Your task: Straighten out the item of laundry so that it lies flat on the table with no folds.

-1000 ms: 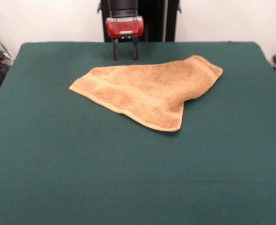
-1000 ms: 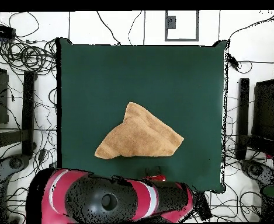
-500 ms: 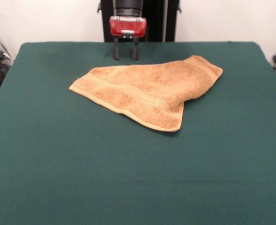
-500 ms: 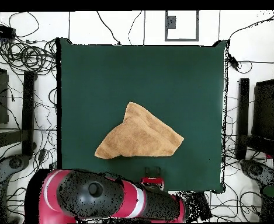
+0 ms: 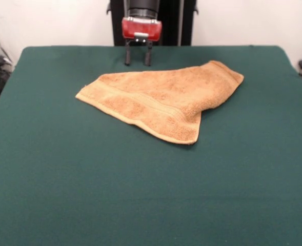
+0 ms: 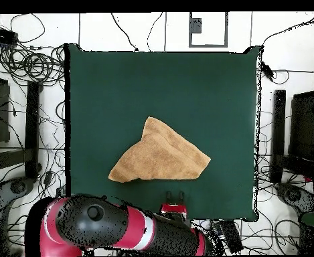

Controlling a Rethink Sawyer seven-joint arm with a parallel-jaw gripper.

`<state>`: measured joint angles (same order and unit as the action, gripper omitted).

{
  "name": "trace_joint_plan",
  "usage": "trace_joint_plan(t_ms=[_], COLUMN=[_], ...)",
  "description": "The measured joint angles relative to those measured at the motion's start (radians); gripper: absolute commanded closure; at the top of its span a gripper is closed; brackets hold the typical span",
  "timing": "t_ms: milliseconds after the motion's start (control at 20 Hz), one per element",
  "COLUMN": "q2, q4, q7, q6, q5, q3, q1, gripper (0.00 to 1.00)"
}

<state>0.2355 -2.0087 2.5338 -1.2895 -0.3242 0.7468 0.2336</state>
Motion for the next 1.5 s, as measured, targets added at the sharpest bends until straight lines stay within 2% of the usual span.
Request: trace_joint_plan(t_ms=[250, 650, 1250, 1500], q2=[0.015, 0.028, 0.088, 0.096], q4=[0.007, 0.039, 0.040, 0.042], q7=[0.000, 0.000, 0.000, 0.000], q6=[-0.019, -0.043, -0.166, -0.179], q5=[0.001, -0.060, -0.006, 0.003], q3=[0.011, 0.030, 0.046, 0.049], q1=[0.003, -0.021, -0.035, -0.035], gripper=[0.00, 0.00, 0.00, 0.00])
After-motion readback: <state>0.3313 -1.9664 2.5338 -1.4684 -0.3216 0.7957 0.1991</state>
